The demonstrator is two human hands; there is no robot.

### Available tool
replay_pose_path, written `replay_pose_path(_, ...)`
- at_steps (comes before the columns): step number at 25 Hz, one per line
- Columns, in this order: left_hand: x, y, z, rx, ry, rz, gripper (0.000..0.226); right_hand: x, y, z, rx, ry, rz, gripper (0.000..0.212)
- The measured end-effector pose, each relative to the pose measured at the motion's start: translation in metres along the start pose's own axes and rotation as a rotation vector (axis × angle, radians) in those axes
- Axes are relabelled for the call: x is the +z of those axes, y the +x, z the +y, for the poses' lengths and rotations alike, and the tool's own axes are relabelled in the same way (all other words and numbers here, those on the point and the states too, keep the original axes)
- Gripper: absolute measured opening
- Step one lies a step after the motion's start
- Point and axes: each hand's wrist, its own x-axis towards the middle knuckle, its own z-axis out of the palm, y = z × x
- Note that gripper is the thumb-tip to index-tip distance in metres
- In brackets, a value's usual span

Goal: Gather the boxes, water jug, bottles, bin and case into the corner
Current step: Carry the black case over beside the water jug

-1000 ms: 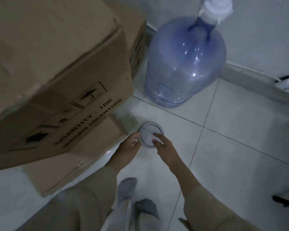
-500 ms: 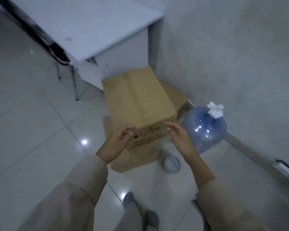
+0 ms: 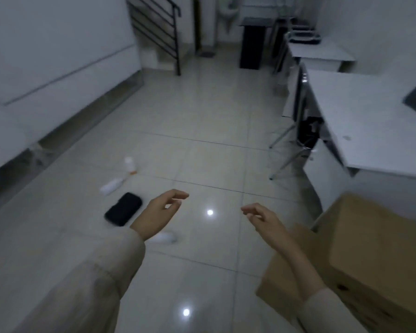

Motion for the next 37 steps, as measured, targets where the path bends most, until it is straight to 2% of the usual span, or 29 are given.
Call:
replay_pose_path(6,-0.171,-0.079,-0.116,-0.2,0.04,0.243,0.023,0.189,0.041,-0.107,-0.085,-0.007,-0.333,0.022)
replay_pose_path(12,-0.268,-0.108,-0.192,-0.291,0.048,0.34,0.023,0.303,0.065,-0.157,-0.067,0.0,-0.447,0.022)
replay_pose_path(21,-0.295,-0.023,-0.268,-0.375,-0.098,0.387,0.025,0.35,0.194,-0.165,0.009,-0.023,-0.453,0.021)
replay_pose_path(29,-0.329,0.079,-0.327,-0.557,-0.237,0.591,0.024,0.392,0.35,-0.167,0.092,-0.094,-0.515,0.021)
replay_pose_path(37,-0.375,0.179,-0.447,-0.715,-0.303,0.506,0.024,0.512,0.47,-0.142,0.269,-0.022,-0.41,0.021)
